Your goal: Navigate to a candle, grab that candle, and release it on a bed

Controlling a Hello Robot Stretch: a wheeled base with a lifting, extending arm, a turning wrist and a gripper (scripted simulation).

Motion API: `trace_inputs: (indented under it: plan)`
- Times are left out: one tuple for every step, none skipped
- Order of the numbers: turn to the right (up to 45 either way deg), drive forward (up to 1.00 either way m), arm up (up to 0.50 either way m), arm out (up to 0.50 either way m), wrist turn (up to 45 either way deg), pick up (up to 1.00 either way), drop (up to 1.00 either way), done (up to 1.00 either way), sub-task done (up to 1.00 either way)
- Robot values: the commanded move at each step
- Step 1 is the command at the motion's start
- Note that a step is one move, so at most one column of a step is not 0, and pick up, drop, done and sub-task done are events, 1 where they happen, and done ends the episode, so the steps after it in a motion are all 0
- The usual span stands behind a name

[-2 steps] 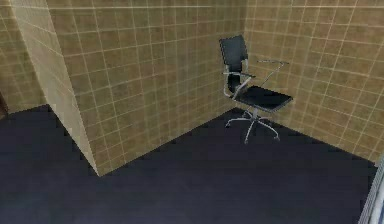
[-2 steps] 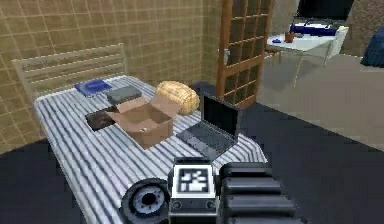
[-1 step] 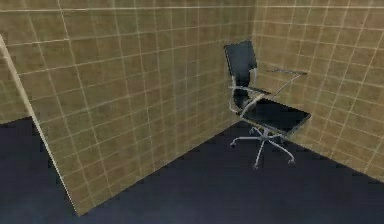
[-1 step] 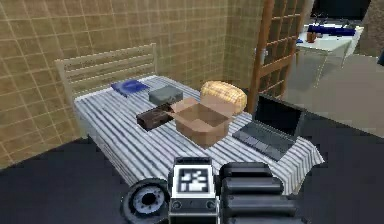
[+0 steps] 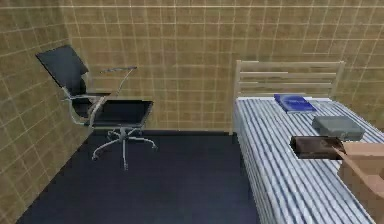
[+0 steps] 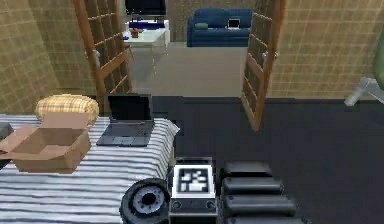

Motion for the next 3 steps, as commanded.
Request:
trace_inputs:
  plan:
    - [0.0, 1.0, 0.0, 0.0, 0.0, 0.0, 0.0, 0.0, 0.0]
    - [9.0, 0.0, 0.0, 0.0, 0.0, 0.0, 0.0, 0.0, 0.0]
    - [0.0, 0.1, 0.0, 0.0, 0.0, 0.0, 0.0, 0.0, 0.0]
